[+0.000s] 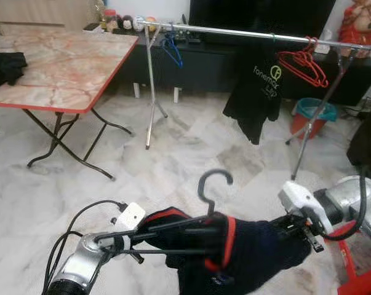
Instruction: Hang hanger
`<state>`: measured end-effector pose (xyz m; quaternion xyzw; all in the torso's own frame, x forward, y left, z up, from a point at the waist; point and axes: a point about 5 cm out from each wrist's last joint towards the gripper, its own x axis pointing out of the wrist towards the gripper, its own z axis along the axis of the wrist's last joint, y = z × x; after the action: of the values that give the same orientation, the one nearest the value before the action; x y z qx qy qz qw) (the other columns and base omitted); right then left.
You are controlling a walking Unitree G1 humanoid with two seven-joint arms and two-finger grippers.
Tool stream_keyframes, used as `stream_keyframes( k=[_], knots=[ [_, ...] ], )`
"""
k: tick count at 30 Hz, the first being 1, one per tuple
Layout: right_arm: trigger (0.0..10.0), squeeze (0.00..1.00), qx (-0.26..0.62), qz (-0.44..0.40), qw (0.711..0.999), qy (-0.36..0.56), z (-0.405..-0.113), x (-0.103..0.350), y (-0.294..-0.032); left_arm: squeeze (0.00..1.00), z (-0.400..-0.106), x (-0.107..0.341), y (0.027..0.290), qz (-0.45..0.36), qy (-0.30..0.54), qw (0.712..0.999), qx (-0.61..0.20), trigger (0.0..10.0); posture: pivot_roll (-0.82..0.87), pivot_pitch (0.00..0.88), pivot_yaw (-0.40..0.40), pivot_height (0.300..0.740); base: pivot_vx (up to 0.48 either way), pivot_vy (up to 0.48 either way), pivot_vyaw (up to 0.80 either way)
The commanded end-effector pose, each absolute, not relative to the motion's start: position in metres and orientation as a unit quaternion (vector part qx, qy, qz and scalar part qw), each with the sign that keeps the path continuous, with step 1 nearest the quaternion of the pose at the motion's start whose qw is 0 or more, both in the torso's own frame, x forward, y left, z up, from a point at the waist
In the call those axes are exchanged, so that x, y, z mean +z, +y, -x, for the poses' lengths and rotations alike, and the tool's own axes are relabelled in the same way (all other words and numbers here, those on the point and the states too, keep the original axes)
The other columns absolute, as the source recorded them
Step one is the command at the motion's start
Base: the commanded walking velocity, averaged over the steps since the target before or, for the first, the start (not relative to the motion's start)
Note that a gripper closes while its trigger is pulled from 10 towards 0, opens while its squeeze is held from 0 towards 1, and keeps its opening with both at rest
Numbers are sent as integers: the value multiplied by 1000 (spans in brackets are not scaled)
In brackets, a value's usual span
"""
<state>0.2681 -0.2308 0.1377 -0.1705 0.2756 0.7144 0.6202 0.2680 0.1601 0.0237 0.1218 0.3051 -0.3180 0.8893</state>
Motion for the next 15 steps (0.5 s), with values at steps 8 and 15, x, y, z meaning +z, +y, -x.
stream_keyframes(
  k=[8, 15],
  knots=[
    [10000, 0, 672, 335, 562, 347, -270, 121, -255, 0, -269, 22, 165, -119, 308, 893, -305, 10000, -14, 0, -49, 740, 0, 0, 0],
    [10000, 0, 629, 379, 597, 323, -285, 120, -253, 0, -269, 21, 166, -120, 310, 893, -302, 10000, -15, 0, -49, 740, 0, 0, 0]
  ],
)
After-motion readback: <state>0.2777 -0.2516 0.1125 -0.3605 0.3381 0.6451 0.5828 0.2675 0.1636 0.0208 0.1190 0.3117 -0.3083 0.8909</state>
